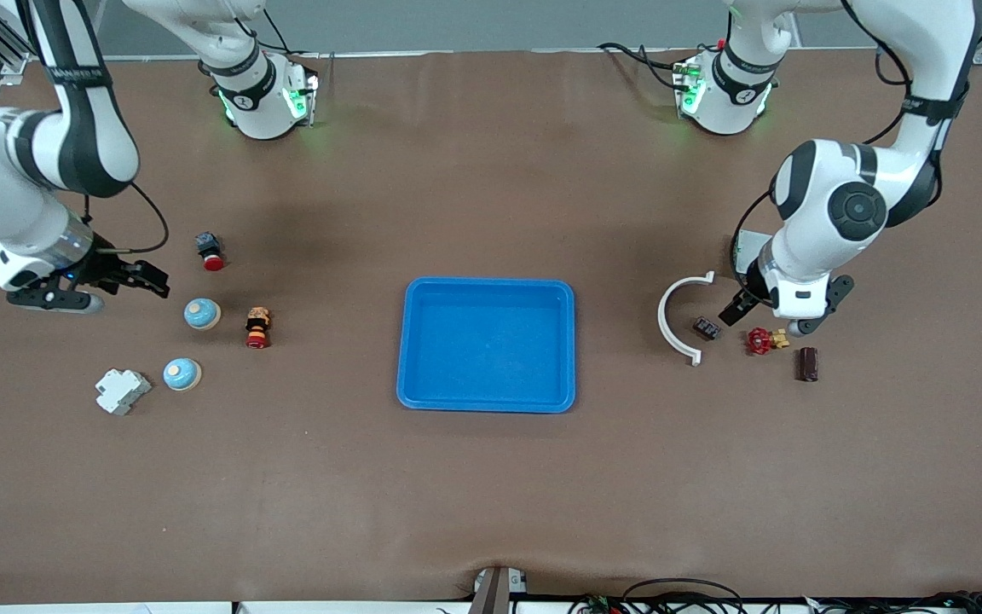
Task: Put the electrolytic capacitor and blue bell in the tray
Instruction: 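Grasp a capacitor with the left gripper while the right gripper reaches a bell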
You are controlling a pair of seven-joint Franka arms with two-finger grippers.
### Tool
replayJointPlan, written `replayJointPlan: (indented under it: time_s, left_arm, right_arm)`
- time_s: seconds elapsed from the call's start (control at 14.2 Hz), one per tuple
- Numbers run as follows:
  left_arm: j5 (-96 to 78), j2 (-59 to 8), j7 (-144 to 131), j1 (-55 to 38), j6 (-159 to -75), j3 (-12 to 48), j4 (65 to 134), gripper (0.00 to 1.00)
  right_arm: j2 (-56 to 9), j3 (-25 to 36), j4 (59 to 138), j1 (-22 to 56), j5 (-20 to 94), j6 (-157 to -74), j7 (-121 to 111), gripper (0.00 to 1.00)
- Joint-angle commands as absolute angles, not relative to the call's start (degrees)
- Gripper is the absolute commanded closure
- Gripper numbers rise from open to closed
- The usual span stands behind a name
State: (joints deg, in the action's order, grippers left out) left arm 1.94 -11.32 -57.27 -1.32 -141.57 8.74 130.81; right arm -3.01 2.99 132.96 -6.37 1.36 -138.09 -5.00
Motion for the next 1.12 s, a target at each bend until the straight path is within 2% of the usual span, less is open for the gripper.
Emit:
replayJointPlan:
  time_s: [0.0, 0.14, 0.28, 0.56, 0.7, 0.77, 0.84, 0.98, 1.05]
  left_arm:
    - [1.5, -14.6, -61.9, -1.3, -147.8, 9.0, 131.5, 0.11]
    - [1.6, -17.0, -62.6, -2.2, -150.5, 9.0, 131.3, 0.16]
    - [1.6, -18.7, -62.7, -2.5, -152.7, 9.0, 131.4, 0.18]
    - [1.6, -21.7, -63.0, -2.4, -155.9, 9.0, 131.3, 0.31]
    - [1.8, -22.8, -63.2, -2.5, -156.6, 9.0, 131.0, 0.47]
    - [1.8, -23.1, -63.3, -2.5, -156.7, 9.0, 130.8, 0.69]
    - [1.8, -23.5, -63.3, -2.5, -156.7, 9.0, 130.5, 0.81]
    - [1.8, -24.2, -63.8, -2.1, -156.7, 9.0, 129.8, 1.00]
    - [1.8, -23.8, -64.6, -2.1, -156.7, 9.0, 129.2, 1.00]
  right_arm:
    - [-7.8, 2.5, 132.5, -6.7, 2.2, -143.3, -6.1, 0.00]
    - [-12.0, 2.5, 131.4, -6.4, 2.2, -149.7, -6.0, 0.00]
    - [-16.2, 2.4, 128.0, -6.2, 2.3, -151.1, -5.9, 0.00]
    - [-21.5, 2.4, 124.4, -6.2, 2.3, -153.6, -6.0, 0.00]
    - [-24.5, 2.4, 122.7, -6.3, 2.3, -155.7, -5.9, 0.00]
    - [-25.8, 2.3, 121.5, -6.2, 2.3, -155.7, -5.7, 0.00]
    - [-27.0, 2.3, 120.5, -6.2, 2.3, -155.7, -5.5, 0.00]
    - [-28.4, 2.3, 119.4, -6.2, 2.3, -156.0, -5.4, 0.00]
    - [-28.6, 2.2, 119.2, -6.0, 2.4, -156.2, -5.4, 0.00]
